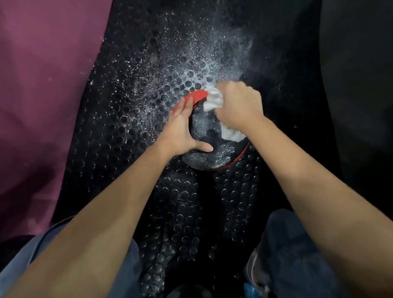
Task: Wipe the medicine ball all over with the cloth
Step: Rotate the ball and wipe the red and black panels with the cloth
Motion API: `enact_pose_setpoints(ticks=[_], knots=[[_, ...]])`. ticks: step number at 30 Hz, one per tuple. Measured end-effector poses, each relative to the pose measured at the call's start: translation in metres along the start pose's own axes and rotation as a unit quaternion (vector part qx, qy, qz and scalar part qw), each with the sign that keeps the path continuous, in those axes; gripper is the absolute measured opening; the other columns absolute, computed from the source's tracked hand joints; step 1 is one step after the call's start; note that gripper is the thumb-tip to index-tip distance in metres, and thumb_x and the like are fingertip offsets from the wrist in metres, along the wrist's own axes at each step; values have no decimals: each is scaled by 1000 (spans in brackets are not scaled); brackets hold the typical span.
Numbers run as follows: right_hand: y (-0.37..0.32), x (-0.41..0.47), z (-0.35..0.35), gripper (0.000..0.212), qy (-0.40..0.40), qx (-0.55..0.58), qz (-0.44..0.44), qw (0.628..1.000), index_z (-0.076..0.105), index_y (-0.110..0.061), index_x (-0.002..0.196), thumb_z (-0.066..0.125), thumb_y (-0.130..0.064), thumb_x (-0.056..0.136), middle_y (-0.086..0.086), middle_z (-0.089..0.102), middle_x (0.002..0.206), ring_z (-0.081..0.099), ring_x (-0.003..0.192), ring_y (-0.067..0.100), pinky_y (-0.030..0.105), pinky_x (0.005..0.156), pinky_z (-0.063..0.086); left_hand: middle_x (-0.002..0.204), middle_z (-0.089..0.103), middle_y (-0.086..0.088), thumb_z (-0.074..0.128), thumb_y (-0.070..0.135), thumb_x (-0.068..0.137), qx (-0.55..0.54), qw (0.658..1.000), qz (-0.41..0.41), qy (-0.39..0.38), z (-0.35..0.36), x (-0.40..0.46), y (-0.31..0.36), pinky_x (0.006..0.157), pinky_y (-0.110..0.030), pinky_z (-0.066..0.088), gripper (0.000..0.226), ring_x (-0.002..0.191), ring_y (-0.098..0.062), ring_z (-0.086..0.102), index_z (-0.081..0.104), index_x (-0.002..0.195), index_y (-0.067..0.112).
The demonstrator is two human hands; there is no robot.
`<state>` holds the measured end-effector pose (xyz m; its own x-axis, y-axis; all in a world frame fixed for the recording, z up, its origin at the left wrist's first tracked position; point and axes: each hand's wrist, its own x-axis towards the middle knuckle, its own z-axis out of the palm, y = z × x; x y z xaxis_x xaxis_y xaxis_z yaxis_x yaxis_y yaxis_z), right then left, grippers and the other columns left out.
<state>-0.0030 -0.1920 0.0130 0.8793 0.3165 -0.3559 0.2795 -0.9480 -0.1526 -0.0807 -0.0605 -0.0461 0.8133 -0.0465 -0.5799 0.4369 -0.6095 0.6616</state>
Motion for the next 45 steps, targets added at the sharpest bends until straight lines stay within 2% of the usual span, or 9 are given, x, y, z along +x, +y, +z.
enact_pose_setpoints(ticks=[3, 6, 11, 16, 20, 24, 27, 31, 45], knots=[[8, 2, -3, 17, 12, 25, 52, 998, 60, -15, 99, 56, -10, 83, 7, 62, 91, 60, 86, 31, 28, 68, 35, 162, -12, 2, 91, 39, 54, -7, 1000, -11, -1, 2, -3, 6, 120, -49, 3, 141, 148, -32, -9, -6, 155, 24], [2, -4, 1, 14, -12, 15, 12, 1000, 57, -16, 94, 55, -9, 82, 4, 57, 86, 58, 82, 29, 29, 67, 35, 162, -13, 3, 90, 38, 55, -9, 1000, -17, -1, 5, -5, 11, 118, -48, 3, 140, 148, -33, -9, -7, 155, 24], [6, 13, -11, 24, -18, -9, 24, 1000, 59, -11, 108, 58, -12, 84, 12, 62, 104, 60, 96, 34, 31, 70, 35, 162, -11, 4, 91, 38, 53, -13, 1000, -22, 8, 6, -3, 14, 118, -48, 3, 140, 148, -33, -10, -5, 155, 24], [-11, 16, -7, 23, -40, -49, -67, 996, 59, -16, 105, 59, -11, 82, 8, 62, 101, 60, 94, 30, 31, 70, 37, 163, -4, 5, 93, 39, 47, -20, 999, -23, 28, 8, 6, 17, 120, -54, 9, 143, 149, -31, -6, 3, 156, 22], [1, 34, -12, 22, -38, -39, -19, 998, 59, -14, 105, 60, -15, 83, 10, 62, 104, 60, 98, 32, 32, 72, 38, 163, -2, 6, 93, 40, 48, -6, 999, -23, 28, 9, 10, 26, 119, -55, 8, 142, 149, -30, -6, 2, 156, 21], [-9, 31, -6, 12, -60, -57, -69, 994, 49, -19, 89, 56, -11, 82, 3, 52, 86, 59, 89, 28, 31, 68, 37, 163, 7, 2, 95, 36, 42, -37, 998, -25, 45, 12, 11, 27, 118, -57, 16, 145, 150, -29, 2, 7, 156, 15], [1, 40, -12, 11, -49, -54, -38, 997, 55, -16, 93, 60, -16, 84, 7, 58, 92, 60, 91, 30, 31, 69, 37, 163, 0, 5, 93, 39, 45, -14, 999, -18, 35, 12, 11, 27, 119, -58, 11, 144, 149, -28, -6, 4, 156, 19], [-11, 31, -6, 14, -54, -67, -74, 994, 48, -17, 89, 54, -8, 81, 5, 50, 87, 53, 81, 26, 33, 68, 39, 162, 13, 2, 96, 37, 41, -42, 998, -19, 51, 12, 12, 27, 118, -57, 16, 141, 150, -28, 0, 15, 155, 15], [-3, 27, -8, 19, -20, -39, -23, 999, 58, -17, 99, 60, -12, 81, 7, 61, 98, 60, 92, 30, 31, 69, 38, 163, -1, 6, 95, 35, 45, -22, 999, -12, 25, 8, 14, 29, 119, -57, 12, 145, 149, -27, -7, 3, 156, 21]])
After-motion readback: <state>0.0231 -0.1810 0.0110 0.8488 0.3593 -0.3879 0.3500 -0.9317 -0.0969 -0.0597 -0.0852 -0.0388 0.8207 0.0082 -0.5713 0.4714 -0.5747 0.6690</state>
